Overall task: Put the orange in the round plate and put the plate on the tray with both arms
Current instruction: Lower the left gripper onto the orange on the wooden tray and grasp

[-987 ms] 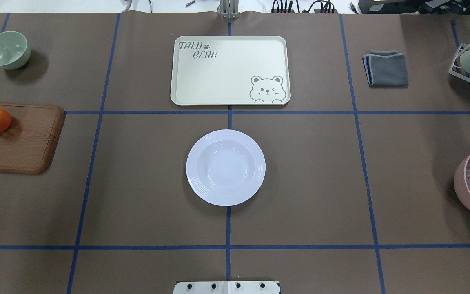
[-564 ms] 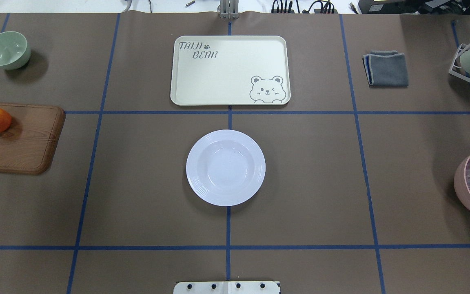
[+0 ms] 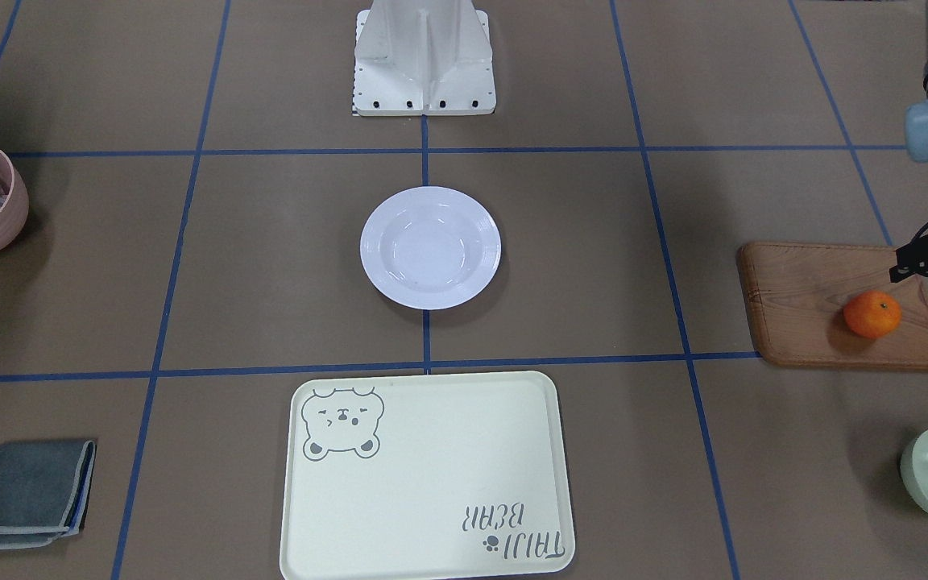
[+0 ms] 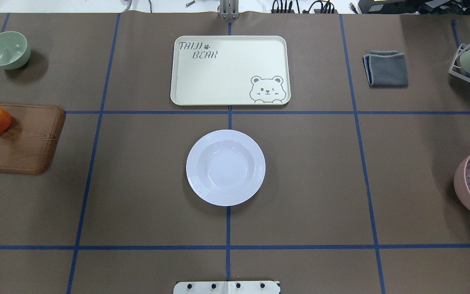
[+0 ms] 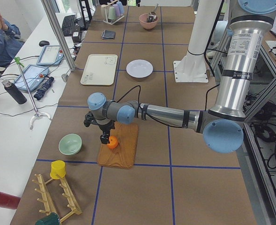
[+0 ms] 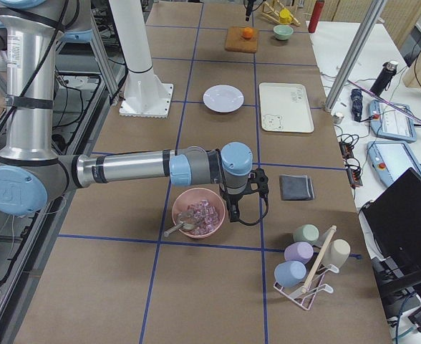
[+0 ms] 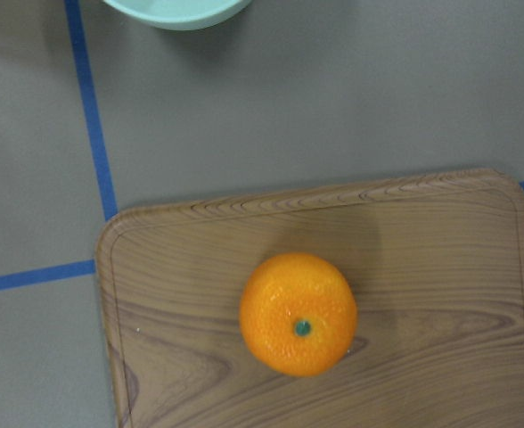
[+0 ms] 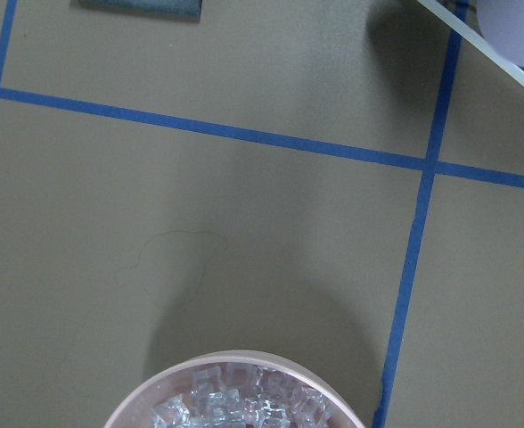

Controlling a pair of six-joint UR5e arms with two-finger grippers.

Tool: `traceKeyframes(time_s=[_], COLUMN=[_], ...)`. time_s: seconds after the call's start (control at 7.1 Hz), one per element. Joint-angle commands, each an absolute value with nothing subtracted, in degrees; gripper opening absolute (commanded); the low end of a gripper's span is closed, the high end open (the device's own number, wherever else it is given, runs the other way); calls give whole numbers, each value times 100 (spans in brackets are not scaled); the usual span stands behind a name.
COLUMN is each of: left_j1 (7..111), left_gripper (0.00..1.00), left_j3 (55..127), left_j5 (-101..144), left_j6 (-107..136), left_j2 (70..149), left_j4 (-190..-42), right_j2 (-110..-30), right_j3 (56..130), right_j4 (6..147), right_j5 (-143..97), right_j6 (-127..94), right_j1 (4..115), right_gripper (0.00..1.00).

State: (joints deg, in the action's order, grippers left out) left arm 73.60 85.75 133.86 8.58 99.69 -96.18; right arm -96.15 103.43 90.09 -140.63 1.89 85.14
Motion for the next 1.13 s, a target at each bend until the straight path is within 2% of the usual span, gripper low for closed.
traceKeyframes(time_s=[0.0, 0.28, 0.99], left_j1=[7068, 6926, 6759], left_gripper=[98, 98, 98], left_j3=[8175, 7789, 7541], left_j5=[13377, 13202, 13192], left_j6=[1079, 1511, 1547], left_j2=[10133, 10125, 10213], left_j4=[-9877, -10693, -10767], right_j2=[-9615, -9615, -9615], right_j3=[10336, 10327, 10327], right_j4=[9009, 9017, 9009], right_j5=[-14062, -14062, -14062], right_j6=[185, 185, 184], right_j1=[8464, 8455, 8446], right_gripper=[100, 100, 100])
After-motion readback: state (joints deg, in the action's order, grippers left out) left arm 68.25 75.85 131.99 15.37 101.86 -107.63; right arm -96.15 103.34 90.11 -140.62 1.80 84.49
